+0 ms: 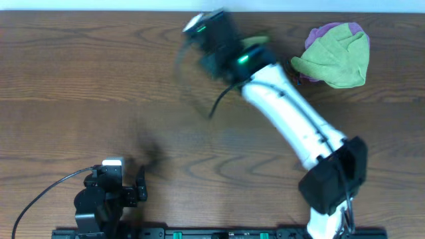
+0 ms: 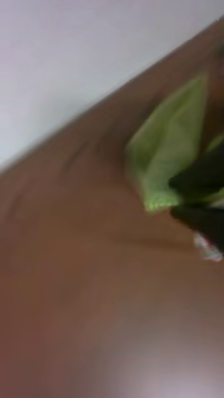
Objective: Fold the cloth
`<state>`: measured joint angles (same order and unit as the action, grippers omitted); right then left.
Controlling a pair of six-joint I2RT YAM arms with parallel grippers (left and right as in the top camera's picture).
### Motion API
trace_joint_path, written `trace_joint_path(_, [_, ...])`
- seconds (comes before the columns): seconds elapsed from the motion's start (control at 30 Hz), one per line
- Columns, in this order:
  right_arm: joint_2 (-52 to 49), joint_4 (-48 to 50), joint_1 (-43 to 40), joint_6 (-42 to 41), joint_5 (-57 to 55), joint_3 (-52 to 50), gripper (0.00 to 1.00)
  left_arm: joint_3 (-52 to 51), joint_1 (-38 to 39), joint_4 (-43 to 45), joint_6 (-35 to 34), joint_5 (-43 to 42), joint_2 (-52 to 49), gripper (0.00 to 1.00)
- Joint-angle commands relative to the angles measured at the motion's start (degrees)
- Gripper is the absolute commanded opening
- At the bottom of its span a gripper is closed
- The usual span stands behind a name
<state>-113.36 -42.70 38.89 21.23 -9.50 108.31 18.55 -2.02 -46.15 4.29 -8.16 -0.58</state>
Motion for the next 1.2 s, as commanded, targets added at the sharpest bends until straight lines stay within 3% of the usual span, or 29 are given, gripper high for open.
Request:
trace_joint_path(0.0, [-0.28,-0.42,4.72,-2.58,8.55,1.11,0.28,-0.13,0.31,0.50,-0.59,2.56,0.37,0.95])
trace_joint_path(0.1, [-0.15,-0.85,6.78,-2.67,10.54,1.14,0.56,-0.13,0.31,0.74,-0.61,4.09,0.37,0.96])
trace_joint_path(0.23, [-0.15,-1.42,6.80,-3.72,8.85,1.14,0.73,-0.13,0.28,0.85,-0.59,4.13,0.37,0.95])
trace_joint_path(0.4, [-0.15,-2.19,4.20,-8.09,-5.44,1.14,0.78,-0.13,0.31,1.18,-0.59,4.15,0.37,0.95])
trace_joint_path(0.6, [-0.20,-7.54,-6.16,-16.52,1.36,1.03,0.80,-0.13,0.28,1.62,-0.66,4.09,0.37,0.95])
trace_joint_path(0.9, [-1.44,-8.98,-22.56,-9.90,13.81,-1.62,0.82,-0.13,0.31,1.62,-0.70,3.65,0.37,0.95])
trace_joint_path(1.17, [-6.12,-14.14,-24.98,-4.42,18.75,-2.36,0.79,-0.13,0.31,1.62,-3.69,3.65,0.37,0.95])
